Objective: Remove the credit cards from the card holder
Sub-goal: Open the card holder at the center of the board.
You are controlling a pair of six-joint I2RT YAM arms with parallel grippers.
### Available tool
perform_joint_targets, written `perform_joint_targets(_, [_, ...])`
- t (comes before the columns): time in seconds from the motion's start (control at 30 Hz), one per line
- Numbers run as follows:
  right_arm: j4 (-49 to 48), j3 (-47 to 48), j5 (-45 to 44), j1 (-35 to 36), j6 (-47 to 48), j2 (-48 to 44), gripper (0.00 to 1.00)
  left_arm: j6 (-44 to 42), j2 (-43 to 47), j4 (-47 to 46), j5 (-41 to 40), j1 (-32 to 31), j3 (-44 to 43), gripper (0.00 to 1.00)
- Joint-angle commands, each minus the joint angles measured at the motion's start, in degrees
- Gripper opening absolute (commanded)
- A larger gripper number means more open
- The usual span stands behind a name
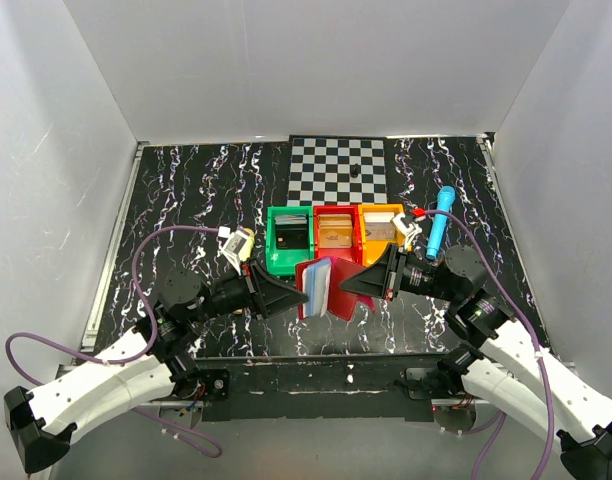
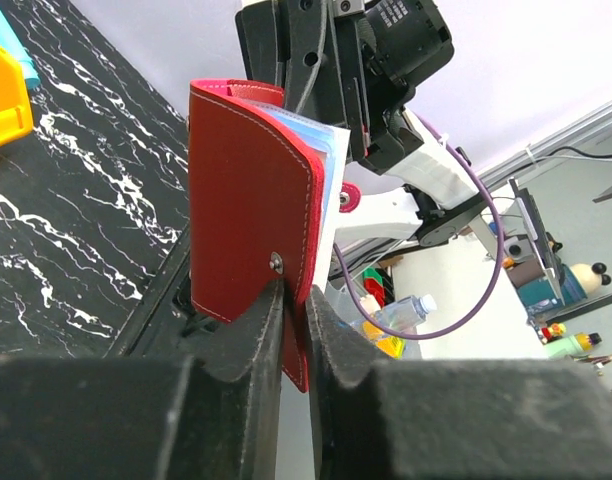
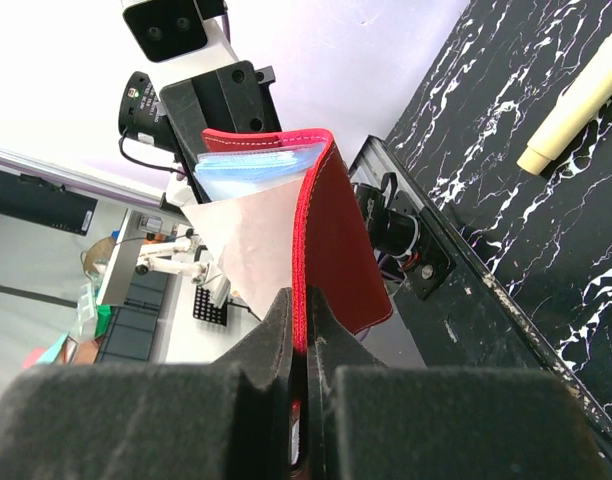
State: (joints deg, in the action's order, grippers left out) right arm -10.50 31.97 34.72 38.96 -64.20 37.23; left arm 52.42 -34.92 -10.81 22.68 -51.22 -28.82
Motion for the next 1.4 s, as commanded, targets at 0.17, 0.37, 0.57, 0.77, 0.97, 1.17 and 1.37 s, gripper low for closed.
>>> perform_joint_targets(0.17, [-1.5, 1.6, 1.5, -0.1, 2.8, -0.1, 0.01, -1.5, -1.0, 1.6, 0.7, -0.3, -3.4, 0.00])
perform_joint_targets(0.37, [3.7, 3.8, 0.9, -0.2, 6.2, -1.0, 0.43, -2.8, -1.7, 8.3, -1.1, -0.3, -7.3, 0.00])
perform_joint_targets(0.57, [4.7, 4.0, 0.6, -0.5, 7.2, -1.2, 0.56, -6.0, -4.1, 17.5, -2.2, -0.3, -13.2, 0.00])
perform_joint_targets(0.77, [3.7, 3.3, 0.2, -1.6, 6.5, -3.4, 0.66, -7.3, -4.9, 21.6, -4.1, -0.3, -15.2, 0.00])
perform_joint_targets(0.97, [2.8, 3.2, 1.8, -2.7, 6.2, -3.5, 0.75, -9.4, -7.0, 27.9, -6.3, -0.3, -19.3, 0.00])
perform_joint_targets(1.17, [3.6, 3.6, 2.5, -2.7, 6.8, -0.9, 0.78, -9.6, -9.6, 29.3, -6.2, -0.4, -22.1, 0.00])
perform_joint_targets(1.37, [3.6, 4.8, 2.4, -2.7, 7.5, 0.6, 0.79, -10.4, -13.2, 30.2, -7.3, -1.7, -24.8, 0.00])
